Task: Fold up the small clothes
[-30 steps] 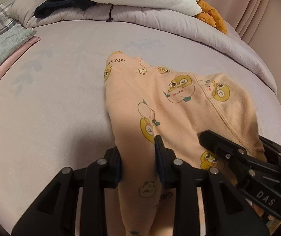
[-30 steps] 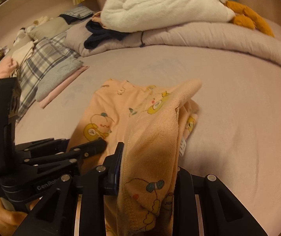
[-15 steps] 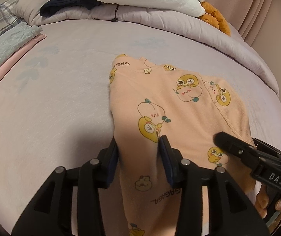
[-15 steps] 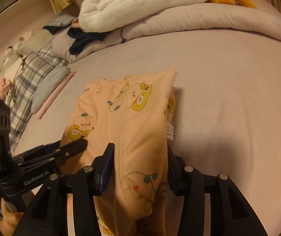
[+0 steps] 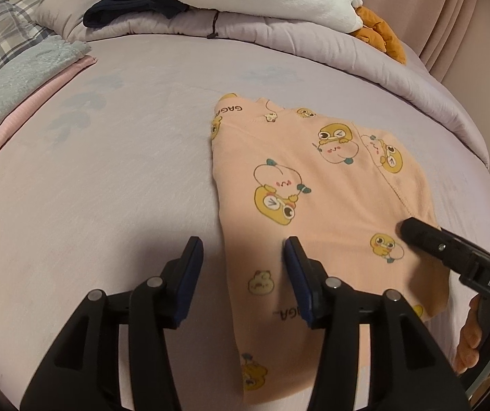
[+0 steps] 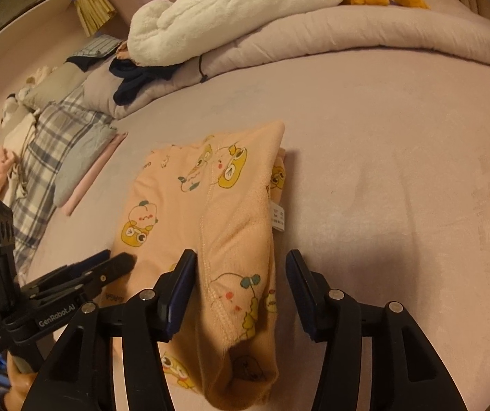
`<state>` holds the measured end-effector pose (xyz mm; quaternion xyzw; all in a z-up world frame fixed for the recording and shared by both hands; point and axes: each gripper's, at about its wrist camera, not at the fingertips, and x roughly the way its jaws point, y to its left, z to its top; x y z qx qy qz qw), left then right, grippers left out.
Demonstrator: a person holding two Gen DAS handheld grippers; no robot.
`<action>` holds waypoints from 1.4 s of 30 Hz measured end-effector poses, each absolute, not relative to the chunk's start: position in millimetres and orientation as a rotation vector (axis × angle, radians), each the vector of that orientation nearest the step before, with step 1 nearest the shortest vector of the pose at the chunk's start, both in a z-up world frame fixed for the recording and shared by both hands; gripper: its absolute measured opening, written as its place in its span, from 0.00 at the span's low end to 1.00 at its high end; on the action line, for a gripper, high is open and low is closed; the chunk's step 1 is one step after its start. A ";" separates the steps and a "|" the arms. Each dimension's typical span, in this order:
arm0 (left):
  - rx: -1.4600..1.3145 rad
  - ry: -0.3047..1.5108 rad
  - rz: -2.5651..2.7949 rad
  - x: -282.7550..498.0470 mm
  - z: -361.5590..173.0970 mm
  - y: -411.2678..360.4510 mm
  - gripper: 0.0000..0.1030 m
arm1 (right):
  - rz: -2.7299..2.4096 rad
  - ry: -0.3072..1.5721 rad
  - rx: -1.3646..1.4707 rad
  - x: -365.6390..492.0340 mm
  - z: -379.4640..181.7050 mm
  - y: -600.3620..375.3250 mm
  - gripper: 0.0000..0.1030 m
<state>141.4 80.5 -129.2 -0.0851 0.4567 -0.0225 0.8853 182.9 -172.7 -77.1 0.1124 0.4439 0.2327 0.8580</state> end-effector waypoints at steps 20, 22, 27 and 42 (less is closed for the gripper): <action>-0.167 0.957 -0.036 114.2 -125.6 78.8 0.49 | 0.485 0.933 0.199 167.0 -76.6 -173.1 0.51; -0.165 0.957 -0.035 111.3 -124.4 78.2 0.47 | 0.491 0.933 0.194 162.8 -76.0 -173.0 0.51; -0.173 0.958 -0.028 103.3 -120.6 78.4 0.47 | 0.503 0.935 0.168 149.3 -73.7 -170.9 0.51; -0.159 0.915 -0.029 68.7 -94.2 68.7 0.64 | 0.537 0.892 0.116 114.2 -54.6 -166.7 0.51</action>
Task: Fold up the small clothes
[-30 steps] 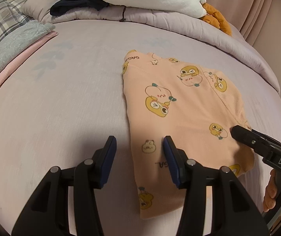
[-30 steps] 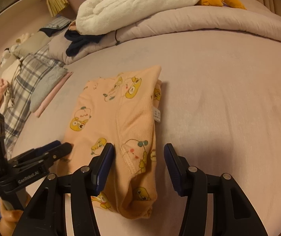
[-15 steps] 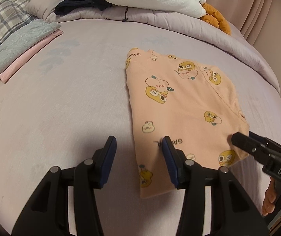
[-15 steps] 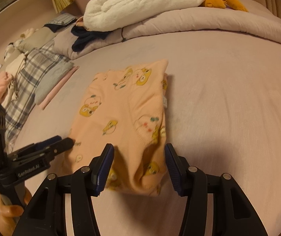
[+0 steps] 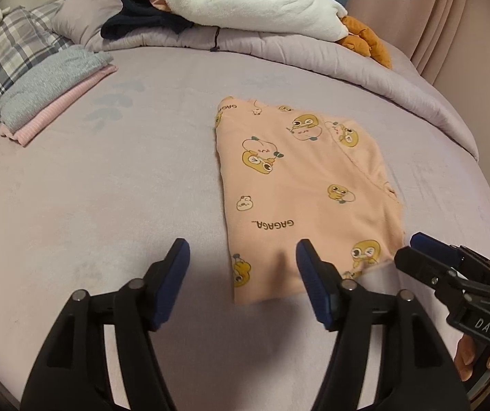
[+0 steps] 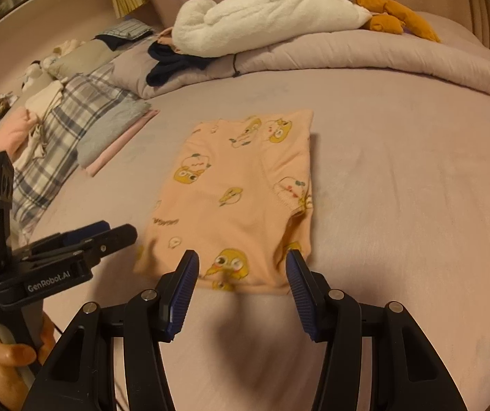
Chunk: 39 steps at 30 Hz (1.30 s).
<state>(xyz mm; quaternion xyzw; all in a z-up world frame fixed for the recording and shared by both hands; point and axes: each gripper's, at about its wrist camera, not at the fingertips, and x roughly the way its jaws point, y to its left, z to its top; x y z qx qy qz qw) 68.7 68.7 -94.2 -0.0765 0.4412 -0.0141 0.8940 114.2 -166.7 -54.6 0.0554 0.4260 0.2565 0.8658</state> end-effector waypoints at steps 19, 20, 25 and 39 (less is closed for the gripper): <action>-0.141 0.875 -0.033 34.5 -66.0 51.0 0.83 | 0.561 0.832 0.071 80.9 -35.1 -166.5 0.51; -0.143 0.880 -0.034 33.3 -65.5 49.9 0.86 | 0.560 0.830 0.070 79.4 -34.5 -167.1 0.51; -0.154 0.880 -0.035 28.2 -61.3 45.6 0.97 | 0.557 0.816 0.070 73.3 -29.6 -170.9 0.51; -0.155 0.896 0.017 9.4 -53.7 41.1 0.99 | 0.553 0.792 0.072 54.7 -21.4 -176.1 0.52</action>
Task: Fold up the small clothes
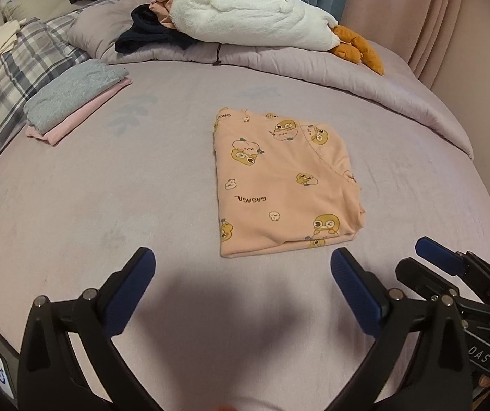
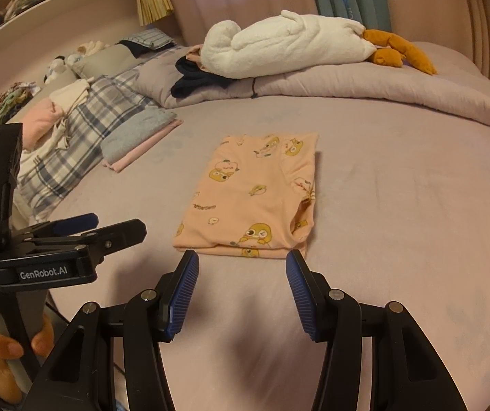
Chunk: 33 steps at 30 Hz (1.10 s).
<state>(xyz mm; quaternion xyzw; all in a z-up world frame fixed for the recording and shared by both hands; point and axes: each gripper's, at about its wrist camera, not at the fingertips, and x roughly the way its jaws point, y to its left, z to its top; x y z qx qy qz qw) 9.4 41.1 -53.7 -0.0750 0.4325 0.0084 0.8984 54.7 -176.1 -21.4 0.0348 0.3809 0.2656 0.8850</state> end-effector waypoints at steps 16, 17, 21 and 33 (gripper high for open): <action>-0.171 0.861 0.004 -11.4 -28.2 37.5 0.99 | 0.489 0.767 0.092 46.5 -1.5 -179.0 0.72; -0.172 0.862 0.003 -12.1 -27.6 38.0 0.99 | 0.488 0.764 0.092 45.2 -0.7 -178.5 0.74; -0.177 0.865 0.005 -13.7 -26.6 37.6 1.00 | 0.492 0.757 0.081 42.8 2.7 -174.7 0.77; -0.176 0.861 0.011 -18.3 -23.4 38.0 1.00 | 0.507 0.728 0.056 39.8 13.0 -166.3 0.81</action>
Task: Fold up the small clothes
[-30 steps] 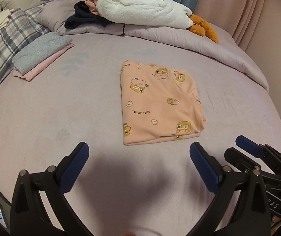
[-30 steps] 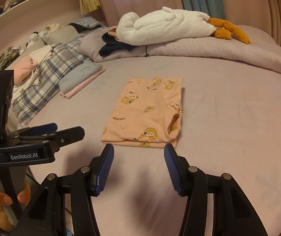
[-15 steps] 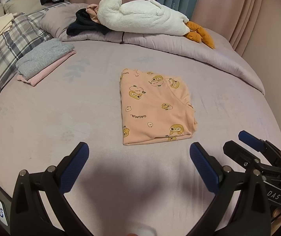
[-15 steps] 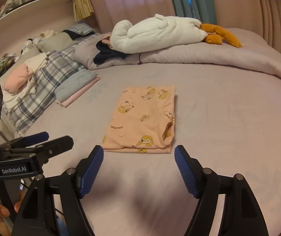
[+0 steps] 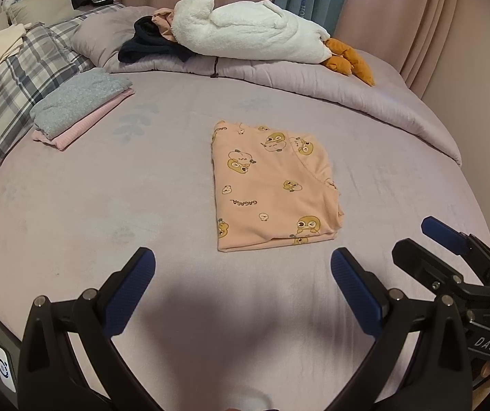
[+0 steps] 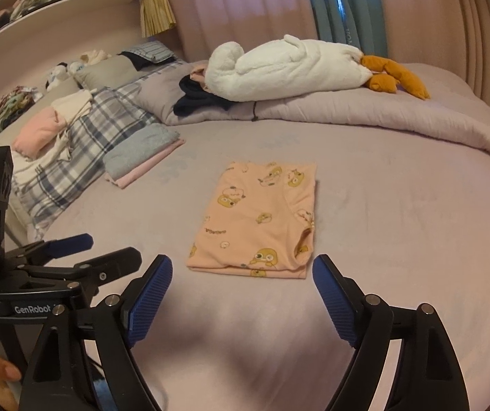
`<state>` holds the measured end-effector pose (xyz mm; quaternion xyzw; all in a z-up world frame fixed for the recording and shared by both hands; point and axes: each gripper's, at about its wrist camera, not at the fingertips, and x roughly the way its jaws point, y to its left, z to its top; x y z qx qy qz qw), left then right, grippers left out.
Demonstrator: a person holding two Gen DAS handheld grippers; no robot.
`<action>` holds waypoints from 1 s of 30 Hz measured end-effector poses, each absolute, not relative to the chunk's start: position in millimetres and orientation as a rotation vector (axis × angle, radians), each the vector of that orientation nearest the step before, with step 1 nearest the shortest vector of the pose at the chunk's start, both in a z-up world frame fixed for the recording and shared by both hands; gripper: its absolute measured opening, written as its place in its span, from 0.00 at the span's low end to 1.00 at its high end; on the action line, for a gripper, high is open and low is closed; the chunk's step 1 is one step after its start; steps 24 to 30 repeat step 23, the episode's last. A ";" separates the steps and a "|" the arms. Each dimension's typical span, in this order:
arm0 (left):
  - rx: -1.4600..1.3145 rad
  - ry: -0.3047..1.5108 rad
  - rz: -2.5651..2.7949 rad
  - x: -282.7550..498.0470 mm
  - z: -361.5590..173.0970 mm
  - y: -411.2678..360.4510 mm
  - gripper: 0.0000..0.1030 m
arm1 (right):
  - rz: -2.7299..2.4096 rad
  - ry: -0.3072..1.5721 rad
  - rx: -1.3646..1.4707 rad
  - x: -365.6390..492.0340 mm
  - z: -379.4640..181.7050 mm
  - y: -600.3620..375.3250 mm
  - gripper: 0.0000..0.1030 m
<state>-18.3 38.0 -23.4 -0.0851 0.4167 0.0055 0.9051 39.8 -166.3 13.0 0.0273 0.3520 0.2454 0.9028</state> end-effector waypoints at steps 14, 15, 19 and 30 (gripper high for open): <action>-0.195 0.873 0.002 -17.2 -23.4 42.3 1.00 | 0.510 0.727 0.054 39.0 14.2 -163.2 0.82; -0.194 0.872 0.002 -17.3 -23.4 41.9 1.00 | 0.510 0.728 0.055 39.1 14.2 -163.1 0.82; -0.189 0.865 0.011 -16.7 -22.5 39.7 0.99 | 0.511 0.730 0.058 40.0 12.9 -163.0 0.82; -0.184 0.868 0.013 -14.8 -22.8 38.5 1.00 | 0.511 0.734 0.060 41.3 11.2 -162.8 0.82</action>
